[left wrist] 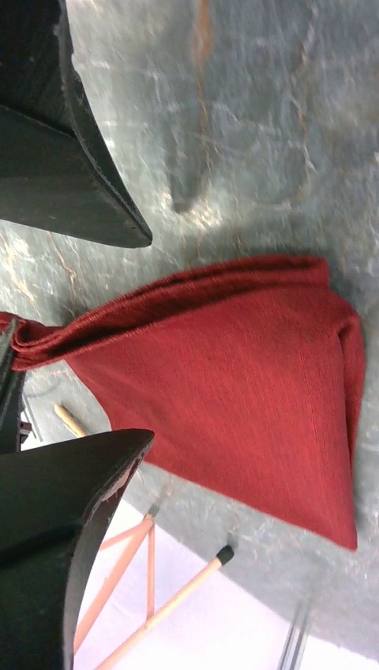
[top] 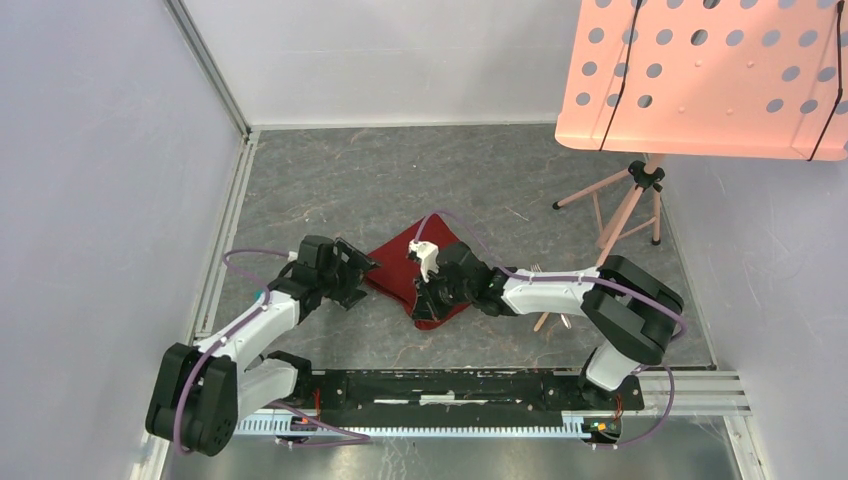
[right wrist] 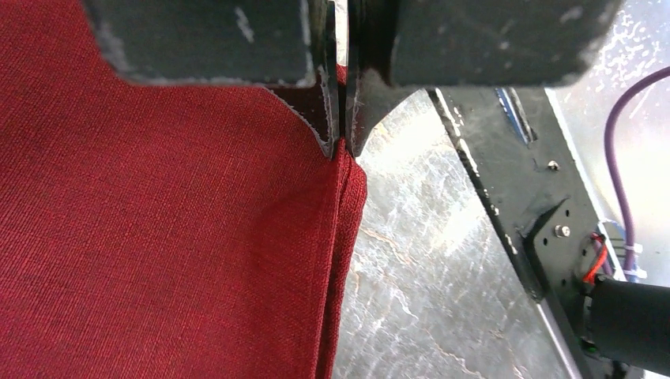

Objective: Fold the napkin into a case and place the utensils inside
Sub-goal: Pick up the lower triangle-folded napkin from the center of the board.

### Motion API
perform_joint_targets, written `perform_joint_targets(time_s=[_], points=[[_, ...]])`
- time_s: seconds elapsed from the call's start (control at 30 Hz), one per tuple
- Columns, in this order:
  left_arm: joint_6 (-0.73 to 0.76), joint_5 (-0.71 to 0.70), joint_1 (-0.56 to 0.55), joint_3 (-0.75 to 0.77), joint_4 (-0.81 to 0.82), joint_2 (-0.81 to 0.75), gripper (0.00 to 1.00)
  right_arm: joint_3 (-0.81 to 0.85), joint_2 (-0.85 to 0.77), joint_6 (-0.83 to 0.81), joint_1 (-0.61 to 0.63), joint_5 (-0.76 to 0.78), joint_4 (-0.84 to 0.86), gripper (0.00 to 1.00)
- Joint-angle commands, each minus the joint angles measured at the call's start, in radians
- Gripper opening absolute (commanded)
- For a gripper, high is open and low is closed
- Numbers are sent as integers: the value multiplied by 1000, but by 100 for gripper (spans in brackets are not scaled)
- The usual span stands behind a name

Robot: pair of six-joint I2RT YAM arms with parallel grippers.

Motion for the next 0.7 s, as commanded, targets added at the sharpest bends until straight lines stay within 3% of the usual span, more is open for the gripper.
perform_joint_targets(time_s=[0.0, 0.3, 0.53, 0.67], points=[[-120, 37, 6, -17, 185, 37, 88, -18, -48, 24, -14, -63, 102, 0], [-144, -10, 12, -56, 258, 86, 61, -40, -54, 30, -29, -89, 133, 0], [-132, -27, 14, -47, 235, 113, 56, -48, -55, 36, -36, -103, 150, 0], [-56, -62, 14, -7, 202, 107, 30, -59, -50, 35, -37, -121, 157, 0]])
